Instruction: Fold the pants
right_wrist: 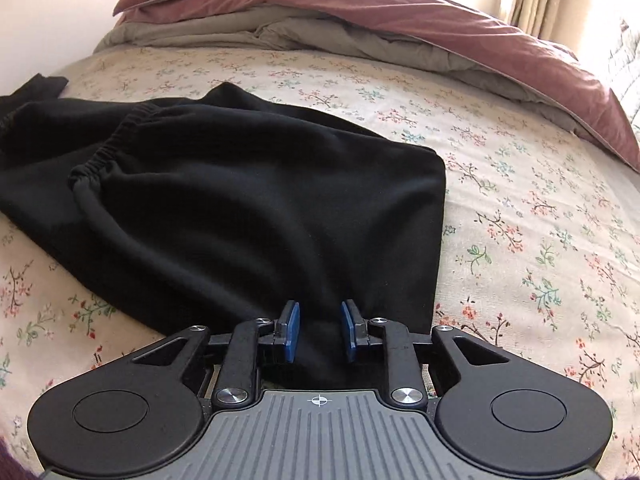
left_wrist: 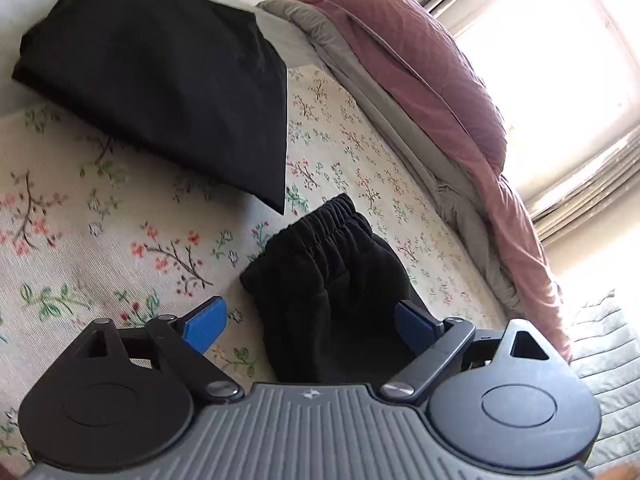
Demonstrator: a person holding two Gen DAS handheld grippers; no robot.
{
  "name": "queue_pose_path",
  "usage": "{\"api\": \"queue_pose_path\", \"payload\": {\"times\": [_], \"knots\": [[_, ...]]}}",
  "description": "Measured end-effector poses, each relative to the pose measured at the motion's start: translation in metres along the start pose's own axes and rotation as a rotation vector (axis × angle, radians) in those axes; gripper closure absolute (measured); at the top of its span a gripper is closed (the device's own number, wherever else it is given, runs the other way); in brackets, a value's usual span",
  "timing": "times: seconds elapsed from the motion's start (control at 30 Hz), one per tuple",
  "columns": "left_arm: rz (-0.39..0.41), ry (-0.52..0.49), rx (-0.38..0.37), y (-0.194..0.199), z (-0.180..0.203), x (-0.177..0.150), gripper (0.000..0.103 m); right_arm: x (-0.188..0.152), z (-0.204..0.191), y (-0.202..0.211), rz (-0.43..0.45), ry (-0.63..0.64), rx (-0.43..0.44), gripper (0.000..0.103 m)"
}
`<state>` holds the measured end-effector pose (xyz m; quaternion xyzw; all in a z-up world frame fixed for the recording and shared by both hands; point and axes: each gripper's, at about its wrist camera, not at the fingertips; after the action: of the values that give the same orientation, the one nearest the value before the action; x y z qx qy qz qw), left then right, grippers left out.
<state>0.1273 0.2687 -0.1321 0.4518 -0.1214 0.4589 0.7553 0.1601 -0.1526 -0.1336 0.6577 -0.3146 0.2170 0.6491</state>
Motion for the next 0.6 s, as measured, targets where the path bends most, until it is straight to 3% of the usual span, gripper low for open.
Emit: {"api": "queue_pose_path", "payload": {"times": [0.1,0.2,0.27,0.33,0.4,0.5,0.6], "knots": [[-0.035,0.058,-0.038,-0.017,0.002,-0.004,0.001,-0.001,-0.012,0.015,0.066,-0.002,0.081,0.077],[-0.038,0.117,-0.059,-0.039,0.010,-0.005,0.000,-0.010,-0.036,0.026,0.102,0.098,0.121,0.075],[-0.019,0.125,-0.014,-0.053,0.014,-0.006,0.001,-0.016,-0.045,0.027,0.105,0.132,0.143,0.070],[-0.011,0.129,0.023,-0.065,0.017,-0.007,0.016,-0.016,-0.049,0.021,0.101,0.144,0.154,0.067],[0.022,0.132,0.063,-0.066,0.020,-0.009,0.055,-0.017,-0.047,0.020,0.098,0.136,0.149,0.067],[0.127,0.128,0.014,-0.049,0.033,-0.008,0.066,-0.013,-0.038,0.025,0.106,0.082,0.186,0.067],[0.215,0.004,-0.025,-0.028,0.065,-0.003,0.068,-0.015,-0.033,0.025,0.071,0.041,0.233,0.067]]}}
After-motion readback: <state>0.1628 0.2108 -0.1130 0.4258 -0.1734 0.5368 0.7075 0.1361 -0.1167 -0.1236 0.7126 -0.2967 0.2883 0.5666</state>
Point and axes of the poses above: each gripper's, at about its wrist camera, not at the fingertips, and y roughly against the way its jaws point, z to its right, x to its top, and after that the axes turned 15 degrees about -y, right-handed
